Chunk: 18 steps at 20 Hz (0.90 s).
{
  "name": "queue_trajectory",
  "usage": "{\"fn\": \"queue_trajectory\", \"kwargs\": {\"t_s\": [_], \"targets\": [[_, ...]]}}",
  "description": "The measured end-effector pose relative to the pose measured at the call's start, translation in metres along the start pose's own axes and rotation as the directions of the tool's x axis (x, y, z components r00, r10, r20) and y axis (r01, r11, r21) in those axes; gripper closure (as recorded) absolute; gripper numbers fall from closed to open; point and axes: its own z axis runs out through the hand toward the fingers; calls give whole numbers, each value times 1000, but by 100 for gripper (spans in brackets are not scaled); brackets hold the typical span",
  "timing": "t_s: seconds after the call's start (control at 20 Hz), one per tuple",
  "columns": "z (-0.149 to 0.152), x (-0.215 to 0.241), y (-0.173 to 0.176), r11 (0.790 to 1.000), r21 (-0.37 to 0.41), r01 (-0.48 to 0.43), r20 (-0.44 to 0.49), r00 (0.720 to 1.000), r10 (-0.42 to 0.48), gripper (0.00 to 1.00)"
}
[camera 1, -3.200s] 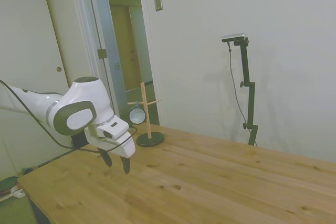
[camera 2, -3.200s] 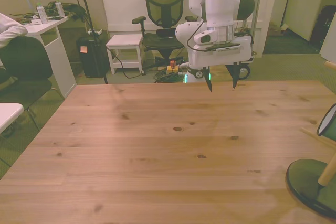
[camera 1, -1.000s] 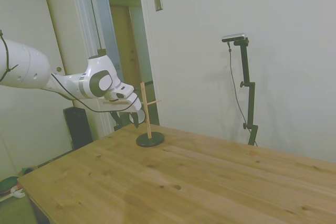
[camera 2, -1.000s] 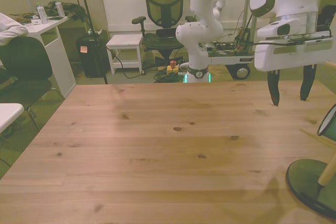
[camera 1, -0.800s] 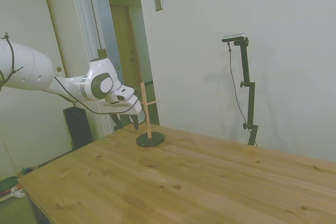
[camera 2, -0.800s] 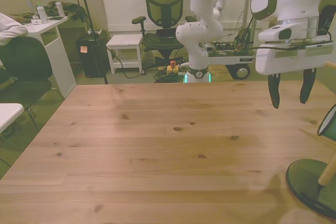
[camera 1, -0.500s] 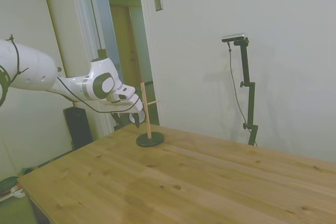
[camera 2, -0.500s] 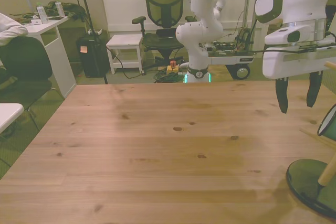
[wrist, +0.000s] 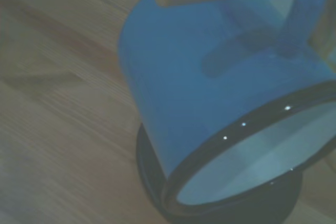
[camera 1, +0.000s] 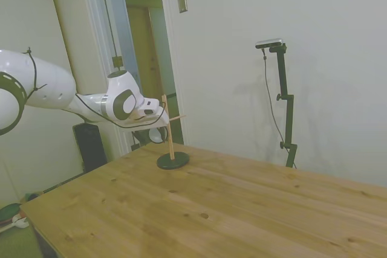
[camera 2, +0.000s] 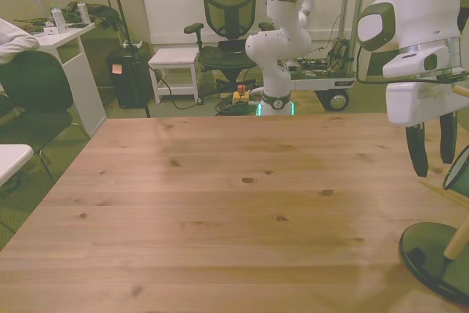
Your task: Unload the mug
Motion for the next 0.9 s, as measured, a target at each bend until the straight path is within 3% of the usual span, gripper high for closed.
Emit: {"fn": "queue_trajectory", "kwargs": {"t_s": [0.3,0.6,0.9], "targets": [[9,-19,-10,992,64,106,-49,993,-103,0],[5,-19,-12,975,145,166,-201,970,-135,0],[7,-26,-22,952,200,232,-198,961,-192,0]]}}
